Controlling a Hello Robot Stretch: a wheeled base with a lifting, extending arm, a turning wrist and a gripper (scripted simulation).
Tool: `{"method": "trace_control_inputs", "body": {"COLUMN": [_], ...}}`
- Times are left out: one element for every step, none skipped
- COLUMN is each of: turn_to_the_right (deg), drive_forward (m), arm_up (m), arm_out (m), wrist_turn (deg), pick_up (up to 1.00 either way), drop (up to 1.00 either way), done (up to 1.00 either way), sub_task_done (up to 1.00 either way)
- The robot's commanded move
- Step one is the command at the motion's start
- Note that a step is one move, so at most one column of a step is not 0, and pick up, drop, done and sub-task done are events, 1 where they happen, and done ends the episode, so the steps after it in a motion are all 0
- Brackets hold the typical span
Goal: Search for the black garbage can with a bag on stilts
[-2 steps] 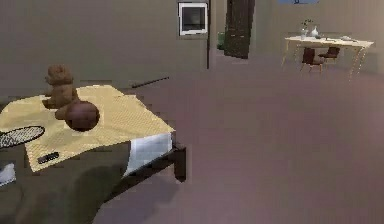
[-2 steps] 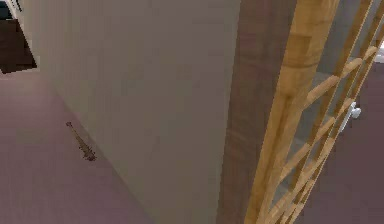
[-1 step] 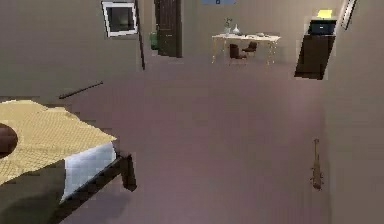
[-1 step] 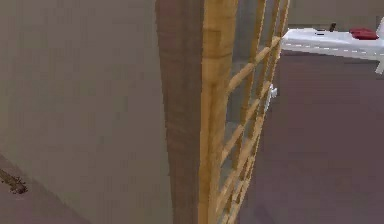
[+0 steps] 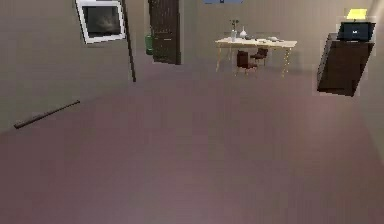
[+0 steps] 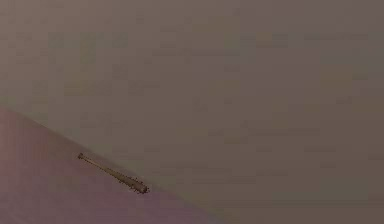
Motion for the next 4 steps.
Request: {"method": "trace_control_inputs", "body": {"turn_to_the_right": [6.0, 0.0, -12.0, 0.0], "drive_forward": [0.00, 0.25, 0.00, 1.00], "arm_up": [0.00, 0.00, 0.00, 0.00], "arm_out": [0.00, 0.00, 0.00, 0.00], "wrist_turn": [0.0, 0.0, 0.0, 0.0], "pick_up": [0.00, 0.00, 0.00, 0.00], "drop": [0.00, 0.00, 0.00, 0.00], "done": [0.00, 0.00, 0.00, 0.00], "sub_task_done": [0.00, 0.00, 0.00, 0.00]}}
